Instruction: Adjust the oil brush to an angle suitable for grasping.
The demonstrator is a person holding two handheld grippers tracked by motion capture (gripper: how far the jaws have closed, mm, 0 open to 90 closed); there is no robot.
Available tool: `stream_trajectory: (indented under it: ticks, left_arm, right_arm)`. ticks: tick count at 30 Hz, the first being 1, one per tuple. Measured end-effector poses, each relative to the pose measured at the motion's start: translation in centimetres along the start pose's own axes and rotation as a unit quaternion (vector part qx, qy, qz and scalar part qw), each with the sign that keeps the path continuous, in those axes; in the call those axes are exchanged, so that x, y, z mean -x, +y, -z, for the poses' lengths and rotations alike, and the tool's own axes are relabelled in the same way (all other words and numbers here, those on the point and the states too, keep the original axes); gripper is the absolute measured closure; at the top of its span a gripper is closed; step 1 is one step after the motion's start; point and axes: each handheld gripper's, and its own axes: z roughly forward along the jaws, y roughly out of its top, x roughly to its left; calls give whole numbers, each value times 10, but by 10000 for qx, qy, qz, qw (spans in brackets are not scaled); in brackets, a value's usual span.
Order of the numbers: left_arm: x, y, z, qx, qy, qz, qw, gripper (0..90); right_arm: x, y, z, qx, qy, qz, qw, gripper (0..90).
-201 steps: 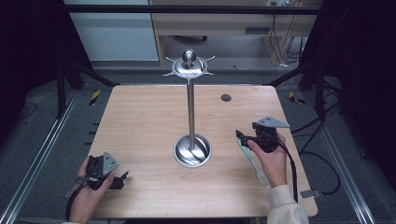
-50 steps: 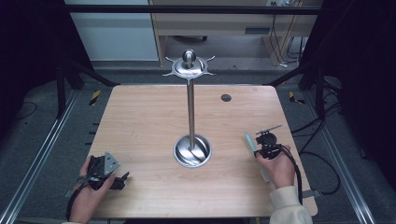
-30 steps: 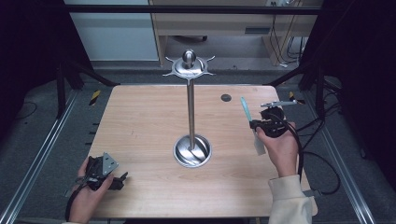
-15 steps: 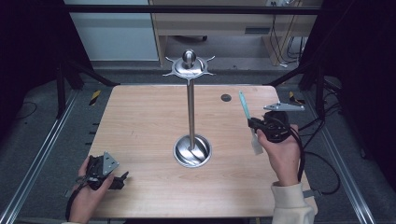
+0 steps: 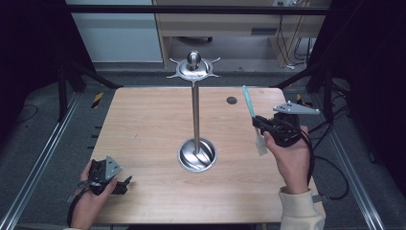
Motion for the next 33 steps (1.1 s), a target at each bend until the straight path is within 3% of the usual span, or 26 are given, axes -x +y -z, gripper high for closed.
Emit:
stream_trajectory:
  ticks: [12,33]
  left_arm:
    - [0,0,0,-2,-3,-4,10000,37]
    - [0,0,0,3,-1,-4,10000,37]
  right_arm:
    - [-19,11,13,288,194,274,9990,824]
    - [-43,24,34,749,462,646,9940,824]
